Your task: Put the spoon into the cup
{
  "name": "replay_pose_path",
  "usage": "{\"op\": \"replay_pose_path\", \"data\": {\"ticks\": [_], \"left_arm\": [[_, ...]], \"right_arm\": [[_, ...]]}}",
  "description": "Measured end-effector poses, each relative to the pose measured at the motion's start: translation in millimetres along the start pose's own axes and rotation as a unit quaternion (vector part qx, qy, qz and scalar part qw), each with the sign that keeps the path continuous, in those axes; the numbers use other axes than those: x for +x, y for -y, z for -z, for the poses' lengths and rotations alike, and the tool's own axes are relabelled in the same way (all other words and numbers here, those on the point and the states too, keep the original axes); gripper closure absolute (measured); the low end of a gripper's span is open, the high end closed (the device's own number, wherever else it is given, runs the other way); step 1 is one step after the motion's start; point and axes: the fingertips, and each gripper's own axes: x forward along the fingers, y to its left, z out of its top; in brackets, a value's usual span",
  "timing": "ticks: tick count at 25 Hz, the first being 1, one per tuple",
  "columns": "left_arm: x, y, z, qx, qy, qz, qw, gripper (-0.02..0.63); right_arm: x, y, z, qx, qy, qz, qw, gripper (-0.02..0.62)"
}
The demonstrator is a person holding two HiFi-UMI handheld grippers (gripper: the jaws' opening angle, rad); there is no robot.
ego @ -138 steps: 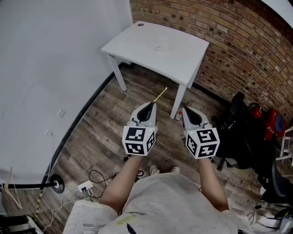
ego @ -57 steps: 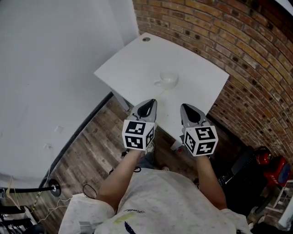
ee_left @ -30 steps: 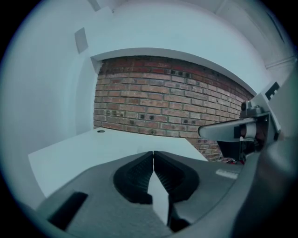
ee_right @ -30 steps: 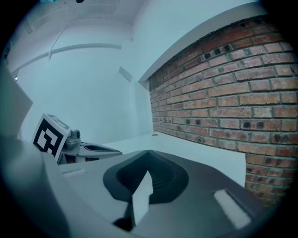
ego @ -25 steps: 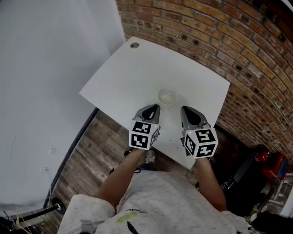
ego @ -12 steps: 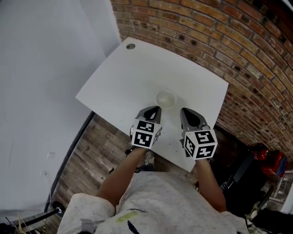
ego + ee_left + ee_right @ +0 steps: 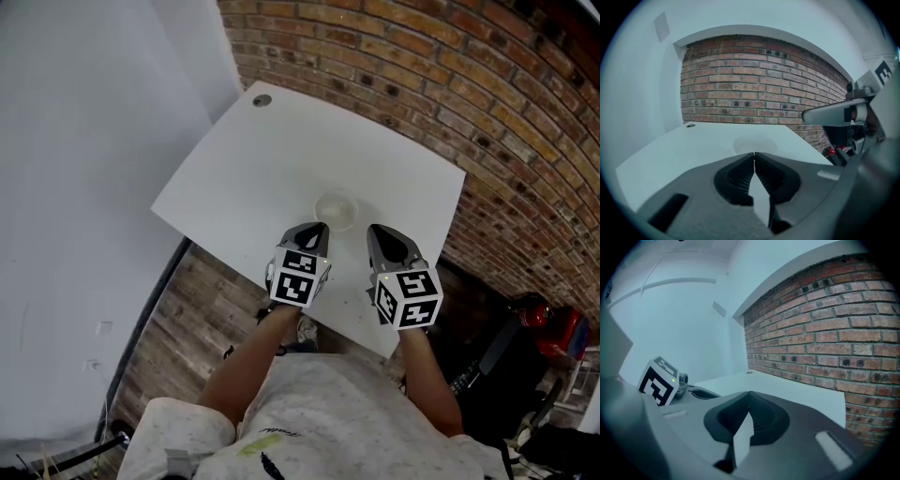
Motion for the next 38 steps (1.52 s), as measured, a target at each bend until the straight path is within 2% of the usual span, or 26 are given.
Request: {"op": "replay_pose_path", "data": {"ticks": [19,29,38], "left_arm": [[4,0,0,0.012,-0.003,-0.013,0.9998,0.597],[-9,10,-3,0.014,0.011,-0.014,0.9997,0.534],[-32,20,-7,0.014,0.027,-0.028,0.9992,0.534]], "right_arm": [[-3,6,4,0.009,0.002,-0.005,1.000,0.586],[-18,0,5,0.006,0.009,-0.013,1.000,0.586],[-40,-7,4,0.004,0.020,-0.019,1.000,0.586]]}}
